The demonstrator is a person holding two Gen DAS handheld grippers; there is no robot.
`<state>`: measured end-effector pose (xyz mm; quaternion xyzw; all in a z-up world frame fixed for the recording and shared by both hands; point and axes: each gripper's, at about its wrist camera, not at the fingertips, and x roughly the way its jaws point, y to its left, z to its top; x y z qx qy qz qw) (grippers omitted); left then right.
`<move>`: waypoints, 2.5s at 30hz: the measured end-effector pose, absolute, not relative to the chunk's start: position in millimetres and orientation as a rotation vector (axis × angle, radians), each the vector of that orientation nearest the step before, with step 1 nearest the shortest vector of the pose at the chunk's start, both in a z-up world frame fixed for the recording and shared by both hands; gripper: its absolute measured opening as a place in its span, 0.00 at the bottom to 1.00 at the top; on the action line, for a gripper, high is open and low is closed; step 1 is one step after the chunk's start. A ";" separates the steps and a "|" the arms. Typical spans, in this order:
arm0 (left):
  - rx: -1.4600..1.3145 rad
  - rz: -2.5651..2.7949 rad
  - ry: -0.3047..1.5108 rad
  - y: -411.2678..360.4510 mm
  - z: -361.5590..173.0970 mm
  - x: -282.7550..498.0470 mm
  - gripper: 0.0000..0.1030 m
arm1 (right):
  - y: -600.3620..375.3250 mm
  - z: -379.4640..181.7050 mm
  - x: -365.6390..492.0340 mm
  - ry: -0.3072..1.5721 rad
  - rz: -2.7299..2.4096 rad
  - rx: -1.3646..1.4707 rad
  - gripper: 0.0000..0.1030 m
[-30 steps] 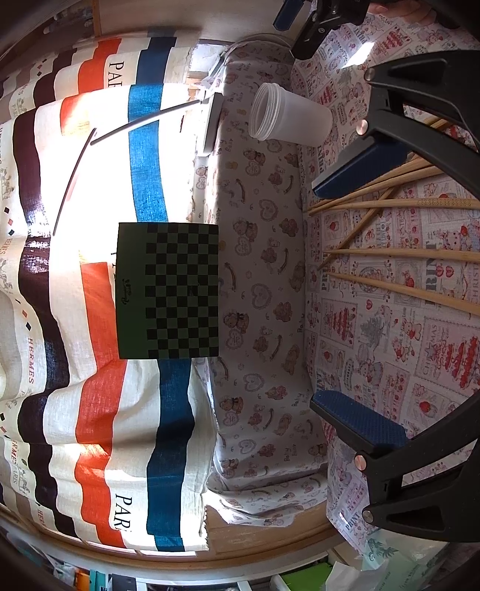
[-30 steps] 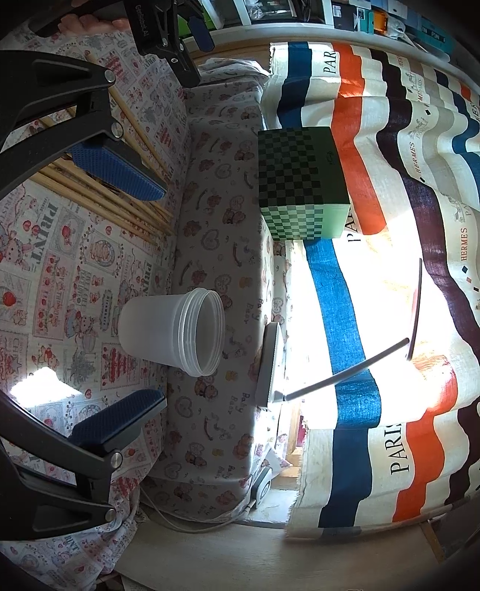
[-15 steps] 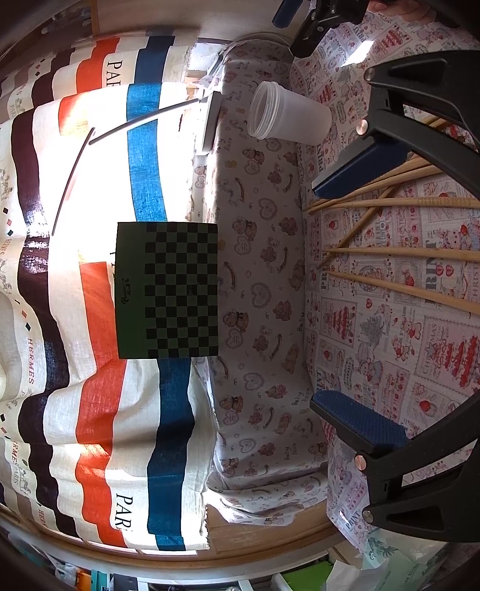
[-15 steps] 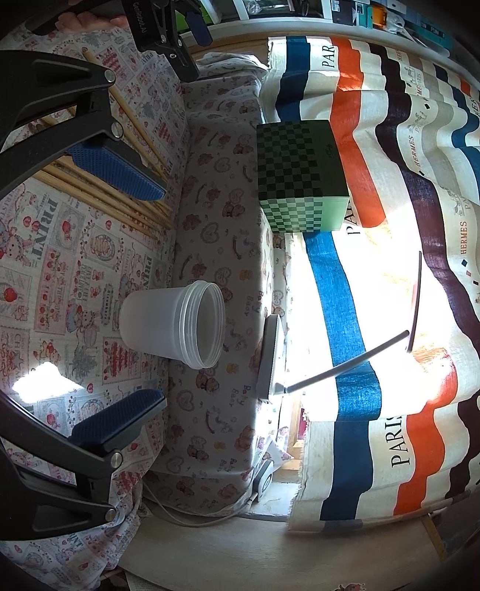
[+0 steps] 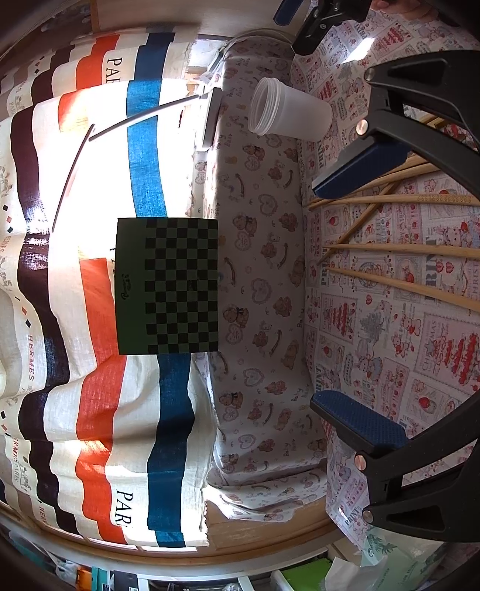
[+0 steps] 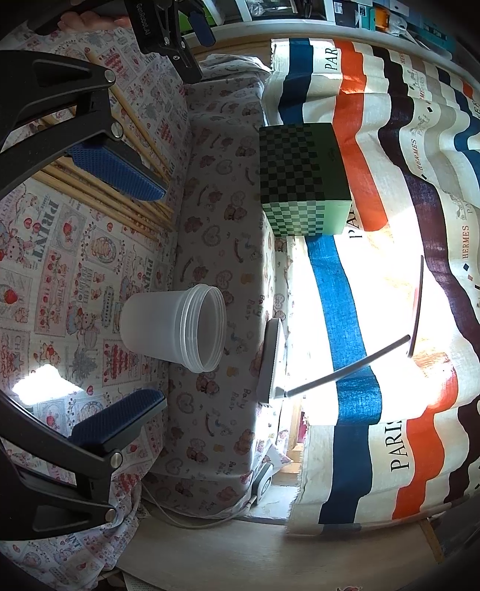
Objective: Organize utensils
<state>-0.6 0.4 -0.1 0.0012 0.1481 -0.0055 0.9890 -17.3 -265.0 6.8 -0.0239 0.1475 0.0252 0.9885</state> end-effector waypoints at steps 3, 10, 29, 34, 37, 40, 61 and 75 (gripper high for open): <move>0.001 -0.009 0.298 0.6 -0.4 -1.2 1.00 | -264.8 6.8 -16.9 0.295 0.051 -0.051 1.00; 0.015 -0.014 0.299 0.3 -0.6 -0.9 1.00 | -264.1 6.3 -16.2 0.300 0.053 -0.050 1.00; 0.021 -0.012 0.301 -2.7 -1.0 -0.5 1.00 | -264.1 6.6 -15.6 0.299 0.054 -0.051 1.00; 0.018 -0.011 0.301 -2.6 -1.1 -0.6 1.00 | -263.9 6.5 -16.0 0.300 0.053 -0.052 1.00; 0.021 -0.009 0.301 -3.2 -1.2 -0.9 1.00 | -264.3 6.7 -15.7 0.302 0.056 -0.052 1.00; 0.025 -0.006 0.301 -2.6 -1.3 -0.6 1.00 | -262.9 5.8 -14.7 0.308 0.060 -0.060 1.00; 0.042 -0.025 0.307 -6.1 -0.1 1.0 1.00 | -262.6 7.2 -21.1 0.297 0.006 -0.058 1.00; -0.003 0.056 0.310 3.0 -0.7 4.0 1.00 | -242.6 14.8 -18.3 0.431 0.145 -0.054 0.74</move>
